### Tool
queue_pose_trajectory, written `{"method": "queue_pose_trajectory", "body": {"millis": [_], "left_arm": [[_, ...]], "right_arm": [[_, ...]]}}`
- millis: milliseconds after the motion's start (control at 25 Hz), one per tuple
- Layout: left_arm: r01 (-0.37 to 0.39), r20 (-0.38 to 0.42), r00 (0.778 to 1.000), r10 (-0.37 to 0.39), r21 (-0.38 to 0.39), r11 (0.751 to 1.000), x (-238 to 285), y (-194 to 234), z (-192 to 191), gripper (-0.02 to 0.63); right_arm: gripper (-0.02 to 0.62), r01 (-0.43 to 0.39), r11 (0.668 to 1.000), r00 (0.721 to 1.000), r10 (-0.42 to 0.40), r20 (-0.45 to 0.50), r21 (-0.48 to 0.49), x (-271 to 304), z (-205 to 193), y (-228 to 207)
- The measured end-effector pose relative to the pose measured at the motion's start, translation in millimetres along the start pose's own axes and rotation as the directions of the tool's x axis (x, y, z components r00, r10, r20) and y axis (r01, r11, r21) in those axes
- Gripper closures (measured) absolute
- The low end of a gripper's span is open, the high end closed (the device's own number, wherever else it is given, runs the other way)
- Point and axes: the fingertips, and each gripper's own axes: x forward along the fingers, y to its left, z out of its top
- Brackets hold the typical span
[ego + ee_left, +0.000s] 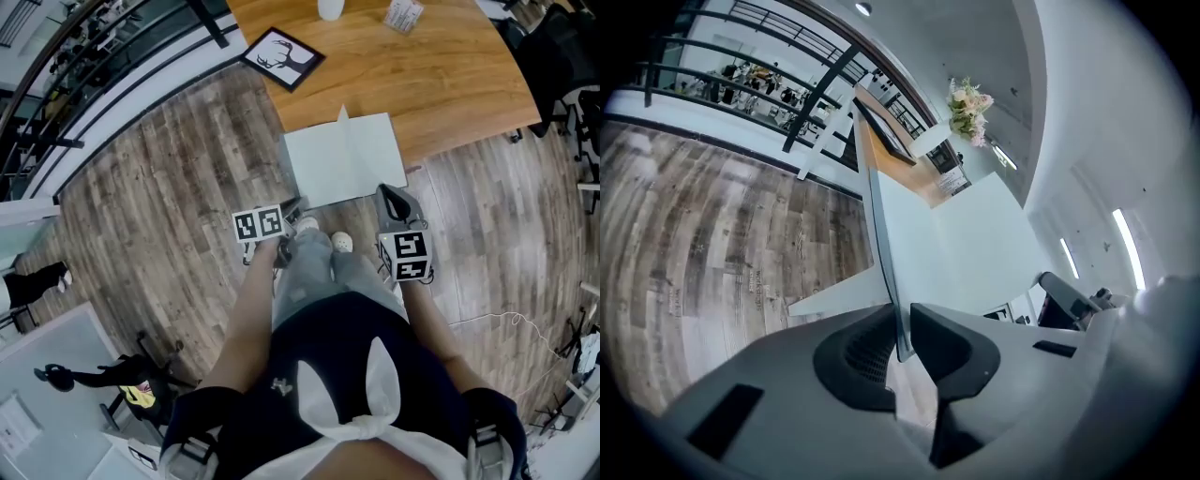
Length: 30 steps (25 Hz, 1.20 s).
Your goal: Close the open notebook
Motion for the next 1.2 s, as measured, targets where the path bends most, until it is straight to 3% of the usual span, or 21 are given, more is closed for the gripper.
{"method": "queue_pose_trajectory", "body": {"millis": [600, 1200], "left_arm": [[0.030, 0.036, 0.999, -0.030, 0.009, 1.000, -11.3, -15.6, 3.9, 0.554], [0.056, 0.063, 0.996, -0.060, 0.071, 0.996, -26.4, -38.9, 16.9, 0.560]], "right_arm": [[0.597, 0.000, 1.000, 0.998, -0.001, -0.055, -0.016, 2.0, -24.2, -4.3], [0.597, 0.024, 0.999, 0.999, -0.022, -0.043, 0.031, -6.1, -30.3, -13.4]]}}
